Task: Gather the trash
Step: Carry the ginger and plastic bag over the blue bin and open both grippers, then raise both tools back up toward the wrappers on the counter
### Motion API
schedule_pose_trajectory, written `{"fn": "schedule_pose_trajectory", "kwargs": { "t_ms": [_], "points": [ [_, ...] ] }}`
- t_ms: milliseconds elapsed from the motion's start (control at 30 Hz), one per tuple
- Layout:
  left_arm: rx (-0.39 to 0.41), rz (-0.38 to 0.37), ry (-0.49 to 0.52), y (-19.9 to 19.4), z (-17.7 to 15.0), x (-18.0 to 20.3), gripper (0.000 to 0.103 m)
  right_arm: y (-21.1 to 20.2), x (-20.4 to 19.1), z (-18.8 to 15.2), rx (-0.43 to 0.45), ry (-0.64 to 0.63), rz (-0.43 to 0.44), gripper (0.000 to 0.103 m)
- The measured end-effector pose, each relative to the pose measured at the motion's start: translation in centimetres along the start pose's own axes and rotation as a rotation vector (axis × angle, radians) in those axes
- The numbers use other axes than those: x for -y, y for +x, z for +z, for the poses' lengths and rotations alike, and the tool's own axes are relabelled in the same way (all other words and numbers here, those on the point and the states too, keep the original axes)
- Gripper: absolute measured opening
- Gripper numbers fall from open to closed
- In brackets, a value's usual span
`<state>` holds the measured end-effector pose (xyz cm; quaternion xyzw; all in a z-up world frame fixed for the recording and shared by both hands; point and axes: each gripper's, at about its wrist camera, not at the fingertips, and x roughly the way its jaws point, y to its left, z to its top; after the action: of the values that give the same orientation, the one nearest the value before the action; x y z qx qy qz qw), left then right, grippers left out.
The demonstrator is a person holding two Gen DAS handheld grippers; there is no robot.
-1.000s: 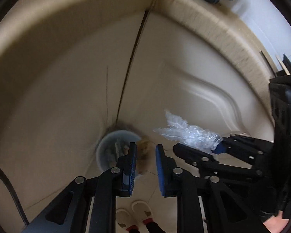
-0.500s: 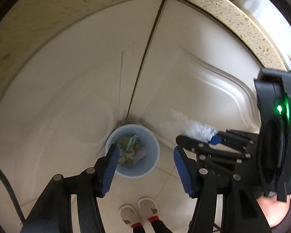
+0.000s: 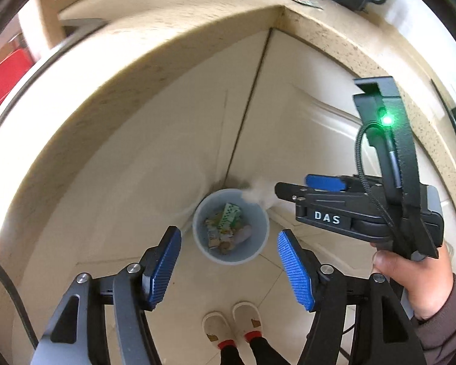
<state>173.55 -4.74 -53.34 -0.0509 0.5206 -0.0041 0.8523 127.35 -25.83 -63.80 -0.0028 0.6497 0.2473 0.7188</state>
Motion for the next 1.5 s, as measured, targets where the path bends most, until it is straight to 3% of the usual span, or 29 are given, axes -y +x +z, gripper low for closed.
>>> {"fn": "schedule_pose_trajectory", "kwargs": {
  "t_ms": [67,300,400,467,533,600,667,833,933,1067,1133,1233,1433,1500],
  "points": [
    [-0.004,0.024,-0.016,-1.1,-0.4,0.0,0.063,-0.8,-0.5,-0.2,0.009,-0.007,-0.016,0.057],
    [0.025,0.029,-0.028,-6.1,-1.1,-0.1,0.063,-4.8,-1.5,-0.8,0.062,-0.029,-0.053,0.059],
    [0.03,0.031,-0.028,-9.1,-0.8,0.5,0.063,-8.0,-3.2,-1.6,0.102,-0.046,-0.063,0.062],
    [0.063,0.022,-0.021,-12.0,-0.8,0.8,0.064,-10.9,-4.6,-2.2,0.139,-0.054,-0.061,0.071],
    [0.098,0.013,-0.007,-15.3,-0.4,1.2,0.068,-13.8,-5.9,-2.4,0.182,-0.068,-0.061,0.072],
    [0.148,0.007,0.015,-18.6,-0.3,1.6,0.074,-17.1,-7.3,-2.8,0.228,-0.076,-0.068,0.077],
    [0.21,0.009,0.044,-22.0,0.0,2.0,0.077,-21.4,-8.3,-3.0,0.291,-0.075,-0.07,0.091],
    [0.334,0.021,0.079,-31.0,-0.2,1.9,0.085,-31.2,-10.9,-3.8,0.459,-0.079,-0.117,0.093],
    [0.432,0.052,0.089,-36.2,-0.7,1.6,0.09,-36.3,-12.2,-4.1,0.552,-0.09,-0.158,0.103],
    [0.551,0.058,0.089,-42.9,-2.3,1.1,0.093,-42.8,-14.3,-5.5,0.68,-0.095,-0.202,0.103],
    [0.627,0.054,0.086,-46.4,-3.3,0.9,0.099,-45.2,-15.5,-6.1,0.74,-0.101,-0.226,0.103],
    [0.715,0.07,0.081,-50.4,-5.0,0.5,0.1,-48.0,-17.1,-6.7,0.812,-0.106,-0.302,0.103],
    [0.905,0.064,0.035,-55.1,-8.8,-0.9,0.102,-52.9,-19.8,-8.6,1.011,-0.118,-0.436,0.103],
    [0.93,0.073,0.036,-55.3,-9.9,-0.8,0.102,-53.7,-20.4,-9.1,1.07,-0.136,-0.466,0.103]
  ]
}}
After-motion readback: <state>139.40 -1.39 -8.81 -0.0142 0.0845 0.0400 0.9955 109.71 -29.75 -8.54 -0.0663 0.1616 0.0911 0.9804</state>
